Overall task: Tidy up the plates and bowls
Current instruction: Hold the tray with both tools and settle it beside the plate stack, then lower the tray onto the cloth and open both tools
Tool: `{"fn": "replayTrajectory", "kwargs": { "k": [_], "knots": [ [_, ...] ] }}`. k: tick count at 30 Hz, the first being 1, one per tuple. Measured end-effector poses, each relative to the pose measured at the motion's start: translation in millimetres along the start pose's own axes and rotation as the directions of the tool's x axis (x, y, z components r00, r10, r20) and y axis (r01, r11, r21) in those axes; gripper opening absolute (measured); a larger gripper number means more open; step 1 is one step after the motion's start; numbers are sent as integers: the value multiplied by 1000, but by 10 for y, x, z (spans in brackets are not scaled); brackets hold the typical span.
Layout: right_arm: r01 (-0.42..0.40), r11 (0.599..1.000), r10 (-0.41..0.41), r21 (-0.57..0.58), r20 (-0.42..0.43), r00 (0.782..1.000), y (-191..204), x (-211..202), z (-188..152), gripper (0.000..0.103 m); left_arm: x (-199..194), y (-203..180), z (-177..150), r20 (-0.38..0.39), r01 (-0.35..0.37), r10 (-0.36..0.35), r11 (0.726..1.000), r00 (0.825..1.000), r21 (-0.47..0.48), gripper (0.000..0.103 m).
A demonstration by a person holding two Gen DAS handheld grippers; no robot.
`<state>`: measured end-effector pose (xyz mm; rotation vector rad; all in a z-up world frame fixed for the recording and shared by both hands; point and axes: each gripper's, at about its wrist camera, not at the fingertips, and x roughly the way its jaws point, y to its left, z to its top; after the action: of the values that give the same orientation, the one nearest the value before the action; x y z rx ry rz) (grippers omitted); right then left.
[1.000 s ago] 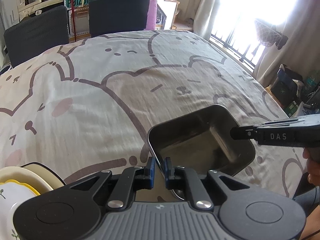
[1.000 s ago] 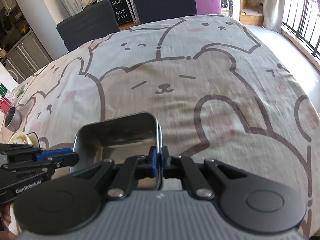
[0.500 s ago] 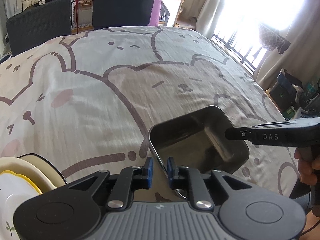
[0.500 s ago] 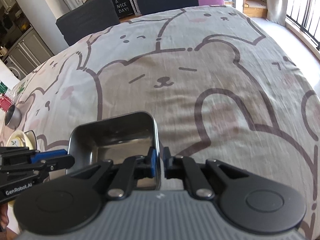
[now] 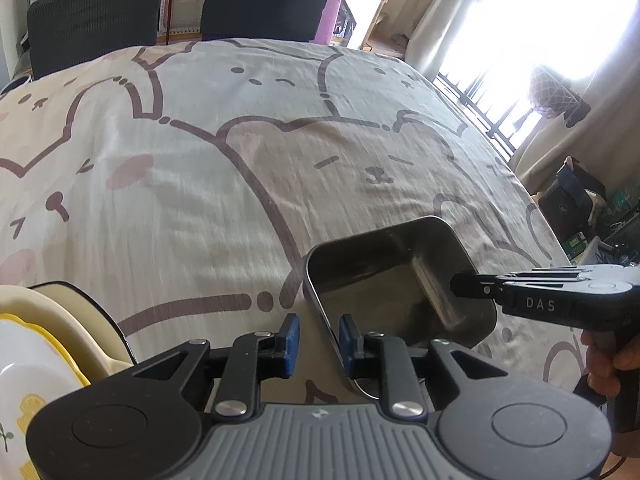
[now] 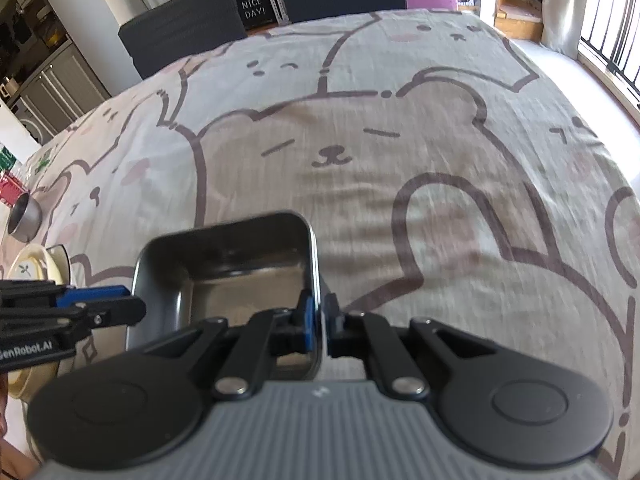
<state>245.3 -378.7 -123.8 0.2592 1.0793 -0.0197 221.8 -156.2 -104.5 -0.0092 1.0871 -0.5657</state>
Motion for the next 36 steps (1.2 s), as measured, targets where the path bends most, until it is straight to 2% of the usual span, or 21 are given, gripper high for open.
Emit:
{"fn": "replayTrajectory", "kwargs": {
  "k": [3, 5, 12, 16, 25, 36],
  "knots": [
    [-3, 1000, 3, -5, -9, 1000, -5, 2, -16, 8, 13, -10, -10, -11, 3, -3, 1000, 1000, -2, 27],
    [-7, 1000, 7, 1, -8, 1000, -11, -16, -20, 8, 5, -23, -14, -9, 10, -10, 1000, 1000, -2, 32],
    [-51, 999, 51, 11, 24, 998, -51, -220, -63, 12, -18, -33, -15, -2, 26, -26, 1000, 1000, -11, 32],
    [-70, 997, 69, 12, 33, 997, -88, -303, -93, 6, -16, -31, -16, -1, 24, -24, 1000, 1000, -12, 33],
    [-59, 998, 59, -20, 19, 998, -73, -250, -114, 3, -18, -26, -21, -3, 17, -17, 1000, 1000, -15, 33],
    [-57, 998, 57, 3, 9, 998, -82, -225, -117, 3, -50, -13, -17, 3, 30, -30, 999, 1000, -25, 33]
  ]
}}
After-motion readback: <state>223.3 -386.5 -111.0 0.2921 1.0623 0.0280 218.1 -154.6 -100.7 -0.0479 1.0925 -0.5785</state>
